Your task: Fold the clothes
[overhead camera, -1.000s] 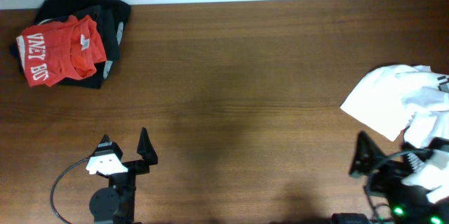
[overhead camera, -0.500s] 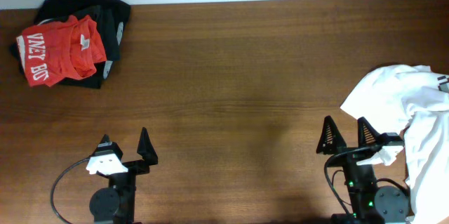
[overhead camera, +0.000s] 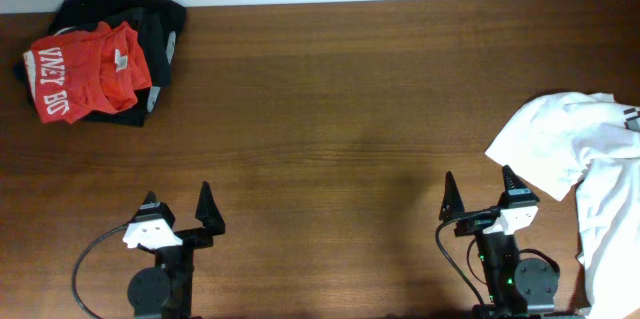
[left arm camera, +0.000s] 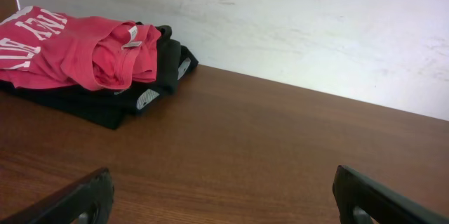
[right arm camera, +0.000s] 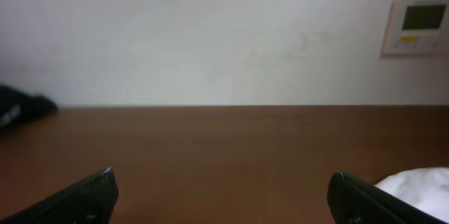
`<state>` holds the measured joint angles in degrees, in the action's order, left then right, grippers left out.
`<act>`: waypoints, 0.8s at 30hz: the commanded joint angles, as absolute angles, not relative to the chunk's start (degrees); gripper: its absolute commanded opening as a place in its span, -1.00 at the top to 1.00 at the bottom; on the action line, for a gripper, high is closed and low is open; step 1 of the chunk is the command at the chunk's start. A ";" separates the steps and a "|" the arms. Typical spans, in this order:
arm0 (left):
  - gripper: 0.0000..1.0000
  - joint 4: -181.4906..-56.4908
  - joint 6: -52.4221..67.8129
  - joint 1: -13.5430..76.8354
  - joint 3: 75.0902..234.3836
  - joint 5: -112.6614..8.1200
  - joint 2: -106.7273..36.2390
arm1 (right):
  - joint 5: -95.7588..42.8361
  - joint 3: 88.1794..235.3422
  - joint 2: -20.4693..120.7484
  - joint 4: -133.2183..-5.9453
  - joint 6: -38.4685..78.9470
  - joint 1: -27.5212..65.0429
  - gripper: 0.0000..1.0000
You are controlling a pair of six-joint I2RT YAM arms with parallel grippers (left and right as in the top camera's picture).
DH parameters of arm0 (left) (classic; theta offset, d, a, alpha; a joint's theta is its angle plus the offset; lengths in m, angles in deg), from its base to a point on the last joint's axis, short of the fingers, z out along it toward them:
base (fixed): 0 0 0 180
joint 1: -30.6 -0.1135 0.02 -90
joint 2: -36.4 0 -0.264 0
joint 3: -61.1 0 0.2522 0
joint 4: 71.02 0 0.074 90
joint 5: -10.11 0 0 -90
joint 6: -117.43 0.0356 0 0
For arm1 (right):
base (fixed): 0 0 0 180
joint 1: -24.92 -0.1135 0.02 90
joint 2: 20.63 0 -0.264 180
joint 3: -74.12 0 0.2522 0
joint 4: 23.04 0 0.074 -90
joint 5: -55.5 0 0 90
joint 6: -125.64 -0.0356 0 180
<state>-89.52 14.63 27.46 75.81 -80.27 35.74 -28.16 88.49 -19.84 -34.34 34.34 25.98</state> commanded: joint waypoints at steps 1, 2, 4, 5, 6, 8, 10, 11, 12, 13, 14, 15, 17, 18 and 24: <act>-0.99 -89.49 15.77 27.48 75.33 -79.64 36.11 | -26.73 88.20 -20.45 -39.61 41.88 25.63 -0.97; -0.98 -89.49 15.77 27.48 75.35 -79.64 36.11 | -26.45 88.20 -20.45 -40.70 41.66 25.61 -0.97; -0.98 -89.49 15.77 27.48 75.33 -79.64 36.11 | -26.56 88.20 -20.45 -40.68 42.97 25.61 -0.97; -0.98 -89.49 15.77 27.48 75.33 -79.66 36.11 | -27.32 88.20 -20.45 -40.70 42.90 25.61 -0.97; -0.98 -89.49 15.77 27.48 75.33 -79.66 36.11 | -27.59 88.20 -20.45 -40.70 42.90 25.61 -0.97; -0.98 -89.49 15.77 27.48 75.33 -79.64 36.11 | -27.61 88.20 -20.45 -40.70 42.90 25.63 -0.97; -0.98 -89.49 15.77 27.48 75.35 -79.66 36.11 | -27.61 88.20 -20.45 -40.68 42.90 25.63 -0.97; -0.98 -89.49 15.77 27.48 75.33 -79.64 36.11 | -27.61 88.20 -20.45 -40.68 42.90 25.63 -0.97; -0.98 -89.49 15.77 27.48 75.33 -79.66 36.11 | -27.61 88.20 -20.45 -40.68 42.90 25.63 -0.97; -0.98 -89.49 15.77 27.48 75.33 -79.66 36.11 | -27.61 88.20 -20.45 -40.68 42.90 25.63 -0.97; -0.98 -89.49 15.77 27.48 75.33 -79.64 36.11 | -27.61 88.20 -20.45 -40.68 42.90 25.63 -0.97; -0.98 -89.49 15.77 27.48 75.33 -79.64 36.11 | -27.61 88.20 -20.45 -40.68 42.90 25.63 -0.97; -0.98 -89.49 15.77 27.48 75.35 -79.64 36.11 | -27.59 88.20 -20.45 -40.68 42.90 25.63 -0.97; -0.98 -89.49 15.77 27.48 75.33 -79.64 36.11 | -27.61 88.20 -20.45 -40.68 42.90 25.63 -0.97; -0.98 -89.49 15.77 27.48 75.33 -79.64 36.11 | -27.61 88.20 -20.45 -40.68 42.90 25.63 -0.97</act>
<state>-89.52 14.63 27.46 75.81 -80.27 35.74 -27.37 88.49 -19.94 -40.26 42.69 25.98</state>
